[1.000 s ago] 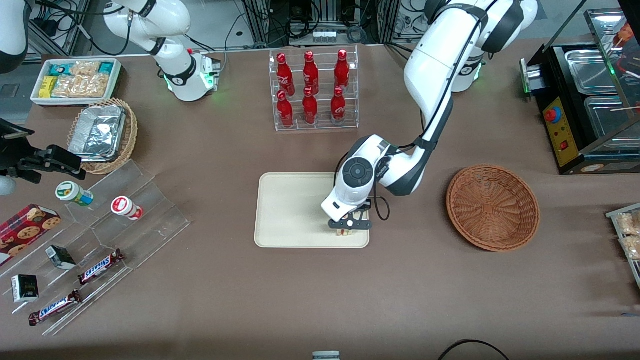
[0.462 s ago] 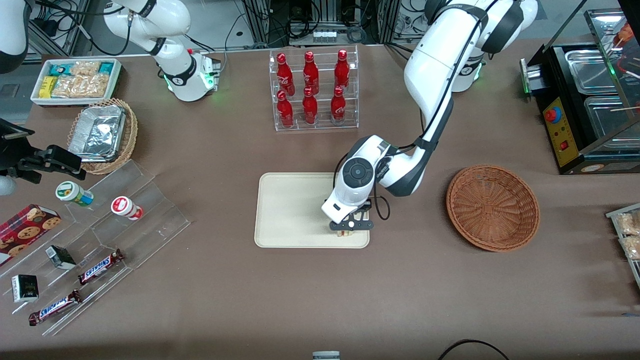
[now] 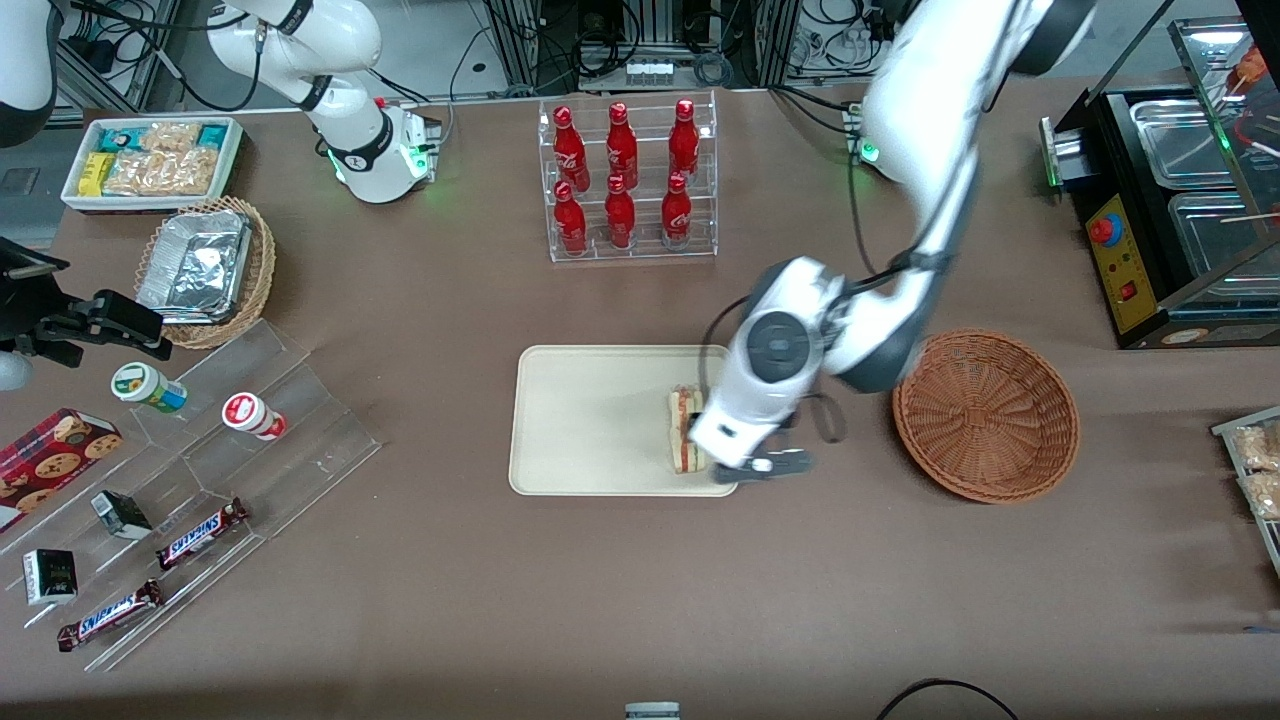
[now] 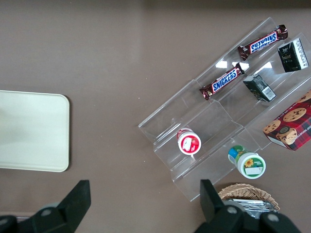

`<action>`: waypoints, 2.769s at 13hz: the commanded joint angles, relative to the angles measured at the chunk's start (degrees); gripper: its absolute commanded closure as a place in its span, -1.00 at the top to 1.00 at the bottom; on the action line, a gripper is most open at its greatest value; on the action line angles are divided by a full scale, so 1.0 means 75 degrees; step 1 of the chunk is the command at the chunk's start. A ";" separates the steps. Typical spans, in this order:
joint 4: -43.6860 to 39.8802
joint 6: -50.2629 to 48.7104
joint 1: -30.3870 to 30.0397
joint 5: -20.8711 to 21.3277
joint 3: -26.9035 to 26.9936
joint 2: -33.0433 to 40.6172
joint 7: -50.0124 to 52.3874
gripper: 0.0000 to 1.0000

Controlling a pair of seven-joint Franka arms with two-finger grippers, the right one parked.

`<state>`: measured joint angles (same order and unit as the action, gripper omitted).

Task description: Place sandwich from basket to tray

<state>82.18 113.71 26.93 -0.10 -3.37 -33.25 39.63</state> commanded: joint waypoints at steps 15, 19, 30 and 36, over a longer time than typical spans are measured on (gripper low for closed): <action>0.1569 -0.3056 -0.2993 0.0412 -0.0043 0.4549 -0.3453 1.00; 0.1326 -0.4122 -0.2911 0.0284 0.0097 0.4879 -0.4861 1.00; 0.1253 -0.4146 -0.2677 0.0142 0.0227 0.4879 -0.4827 1.00; 0.1265 -0.3948 -0.2712 0.0165 0.0227 0.4856 -0.4850 1.00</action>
<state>92.17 83.74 6.09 0.67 -2.13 3.17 3.81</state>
